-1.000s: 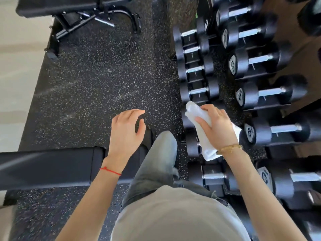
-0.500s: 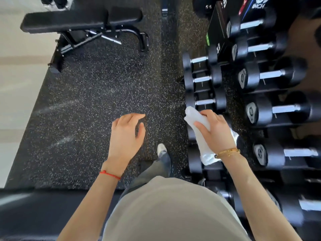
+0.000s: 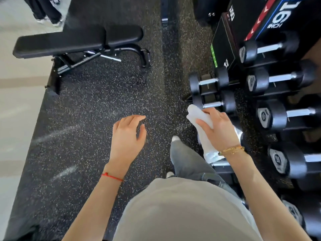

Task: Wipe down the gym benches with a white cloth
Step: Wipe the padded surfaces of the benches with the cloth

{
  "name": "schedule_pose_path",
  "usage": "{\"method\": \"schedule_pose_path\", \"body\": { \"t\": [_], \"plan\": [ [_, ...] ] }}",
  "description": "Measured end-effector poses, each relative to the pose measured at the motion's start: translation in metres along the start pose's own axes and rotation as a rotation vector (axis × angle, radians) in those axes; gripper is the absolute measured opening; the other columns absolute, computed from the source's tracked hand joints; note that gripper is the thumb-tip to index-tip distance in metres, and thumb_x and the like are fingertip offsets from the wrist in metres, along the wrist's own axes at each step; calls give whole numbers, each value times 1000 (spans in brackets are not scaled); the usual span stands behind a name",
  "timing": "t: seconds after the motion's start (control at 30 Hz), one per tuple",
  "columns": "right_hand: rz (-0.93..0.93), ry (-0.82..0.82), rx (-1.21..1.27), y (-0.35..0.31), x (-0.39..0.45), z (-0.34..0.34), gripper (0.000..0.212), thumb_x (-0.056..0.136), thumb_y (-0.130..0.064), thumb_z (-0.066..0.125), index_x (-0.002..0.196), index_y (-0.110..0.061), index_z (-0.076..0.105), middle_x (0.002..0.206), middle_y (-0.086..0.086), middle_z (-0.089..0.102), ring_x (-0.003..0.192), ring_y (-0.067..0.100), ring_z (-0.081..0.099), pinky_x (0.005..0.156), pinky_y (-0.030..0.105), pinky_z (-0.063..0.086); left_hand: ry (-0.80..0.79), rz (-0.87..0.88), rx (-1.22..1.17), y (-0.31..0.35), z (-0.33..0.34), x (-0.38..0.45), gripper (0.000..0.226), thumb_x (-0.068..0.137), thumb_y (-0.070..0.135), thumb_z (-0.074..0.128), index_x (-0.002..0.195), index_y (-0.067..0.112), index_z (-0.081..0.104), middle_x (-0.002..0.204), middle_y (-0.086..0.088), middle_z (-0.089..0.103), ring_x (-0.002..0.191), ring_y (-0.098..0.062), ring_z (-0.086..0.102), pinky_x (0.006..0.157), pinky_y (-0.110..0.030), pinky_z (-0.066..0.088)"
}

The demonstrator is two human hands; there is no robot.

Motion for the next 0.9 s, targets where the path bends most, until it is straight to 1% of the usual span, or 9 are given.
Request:
{"method": "schedule_pose_path", "body": {
  "t": [0.13,0.23,0.3,0.43,0.53,0.7,0.77,0.83,0.9],
  "plan": [
    [-6,17,18,-2,81,9,38,95,-34,59,122,-7,57,112,14,65,101,35,52,85,46,44,-4,1,-8,-13,8,85,31,95,20,53,125,18,62,122,0,65,114,-21,58,108,-42,33],
    [-4,21,23,-3,153,9,37,95,-35,58,122,-9,56,113,12,65,101,34,50,82,45,43,-1,9,-17,-17,9,161,32,96,21,52,127,20,61,125,2,64,117,-16,56,108,-32,26],
    [-1,37,33,-4,205,3,37,96,-34,58,123,-10,55,112,12,65,101,34,50,82,45,43,17,12,-19,-19,6,216,32,96,21,52,127,20,61,126,3,63,117,-16,56,107,-30,24],
    [-29,50,17,-16,306,-13,35,96,-33,58,121,-9,56,113,12,65,97,35,50,83,50,46,38,16,-21,-19,-7,318,32,96,20,52,127,18,61,124,1,64,114,-18,58,110,-38,29],
    [-35,54,4,-23,372,-24,35,97,-33,57,122,-9,55,114,12,65,97,35,51,84,52,46,44,33,-21,-15,-13,385,31,96,21,52,126,19,61,123,2,64,112,-18,59,109,-37,30],
    [-24,106,18,-26,467,-28,34,96,-31,59,121,-8,57,113,12,66,96,36,53,82,47,46,9,91,-27,-14,-5,493,31,96,21,53,125,20,62,122,1,65,109,-19,60,109,-41,33],
    [-6,114,26,-24,506,-26,34,96,-31,59,121,-8,57,113,11,66,93,32,50,80,44,45,-5,120,-24,-15,1,541,31,96,22,53,125,19,62,121,0,66,109,-19,61,107,-41,34],
    [16,131,28,-21,547,-24,34,96,-31,58,120,-7,56,111,11,66,89,27,46,77,41,42,-7,156,-32,-15,5,592,30,95,20,54,124,16,63,120,-2,67,110,-22,61,106,-44,39],
    [58,150,27,-17,589,-24,36,96,-32,58,122,-8,56,112,11,65,91,28,47,78,41,42,-5,197,-50,-14,8,645,29,94,18,55,122,15,64,119,-3,67,111,-24,61,101,-49,44]
  ]
}}
Point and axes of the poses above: each hand's wrist, its own x-axis towards the middle knuckle, its own z-axis out of the palm, y = z × x, the point moved 5 cm from there along x, towards the middle knuckle
